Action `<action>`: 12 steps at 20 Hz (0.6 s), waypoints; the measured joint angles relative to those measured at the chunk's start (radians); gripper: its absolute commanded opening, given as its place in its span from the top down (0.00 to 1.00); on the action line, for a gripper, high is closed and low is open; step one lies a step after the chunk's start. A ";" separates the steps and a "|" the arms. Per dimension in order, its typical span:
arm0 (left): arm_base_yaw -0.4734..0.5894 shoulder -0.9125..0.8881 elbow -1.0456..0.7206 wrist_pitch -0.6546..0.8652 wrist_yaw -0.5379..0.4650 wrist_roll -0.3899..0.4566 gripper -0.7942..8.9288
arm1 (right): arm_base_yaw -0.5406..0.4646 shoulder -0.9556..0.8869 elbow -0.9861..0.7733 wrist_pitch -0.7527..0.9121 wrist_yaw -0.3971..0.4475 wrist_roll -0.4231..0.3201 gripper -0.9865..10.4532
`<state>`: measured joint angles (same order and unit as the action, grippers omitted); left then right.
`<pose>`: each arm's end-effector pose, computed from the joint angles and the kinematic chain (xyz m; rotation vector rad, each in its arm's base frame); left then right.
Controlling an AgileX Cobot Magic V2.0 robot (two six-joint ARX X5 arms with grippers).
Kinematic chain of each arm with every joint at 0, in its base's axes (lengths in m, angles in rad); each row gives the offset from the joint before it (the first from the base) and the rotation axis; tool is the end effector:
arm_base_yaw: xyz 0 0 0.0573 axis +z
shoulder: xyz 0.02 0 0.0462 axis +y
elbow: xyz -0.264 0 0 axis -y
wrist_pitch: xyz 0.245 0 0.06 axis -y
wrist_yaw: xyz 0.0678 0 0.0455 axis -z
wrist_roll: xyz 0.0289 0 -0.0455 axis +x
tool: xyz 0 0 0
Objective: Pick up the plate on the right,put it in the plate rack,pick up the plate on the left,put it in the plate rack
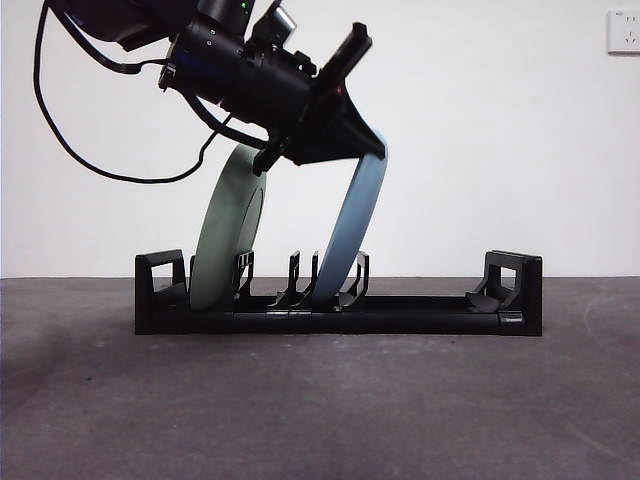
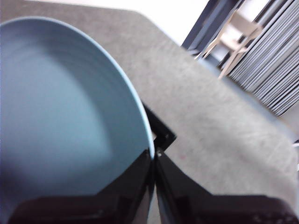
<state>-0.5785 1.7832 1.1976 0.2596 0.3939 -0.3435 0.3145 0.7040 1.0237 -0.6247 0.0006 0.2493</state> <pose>0.3309 -0.2294 0.2459 -0.2818 0.4992 -0.8949 0.1186 0.0386 0.3793 0.1973 0.3394 0.2719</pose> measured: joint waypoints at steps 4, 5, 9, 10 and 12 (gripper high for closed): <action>-0.014 0.000 0.000 -0.035 -0.017 0.040 0.88 | 0.000 0.011 0.000 0.000 0.000 0.000 0.59; -0.018 0.000 0.000 -0.038 -0.018 0.048 0.82 | 0.000 0.014 0.000 0.000 0.000 0.000 0.59; -0.027 0.000 0.000 -0.030 -0.025 0.064 0.66 | 0.000 0.027 0.000 -0.001 0.000 0.000 0.59; -0.028 0.000 0.000 -0.026 -0.025 0.066 0.66 | 0.000 0.029 0.000 -0.001 0.000 0.000 0.59; -0.029 0.000 0.000 -0.021 -0.025 0.070 0.66 | 0.000 0.034 0.000 -0.001 0.000 0.000 0.59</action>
<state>-0.6071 1.7828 1.1976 0.2386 0.3687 -0.2737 0.3145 0.7380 1.0237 -0.6258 0.0006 0.2493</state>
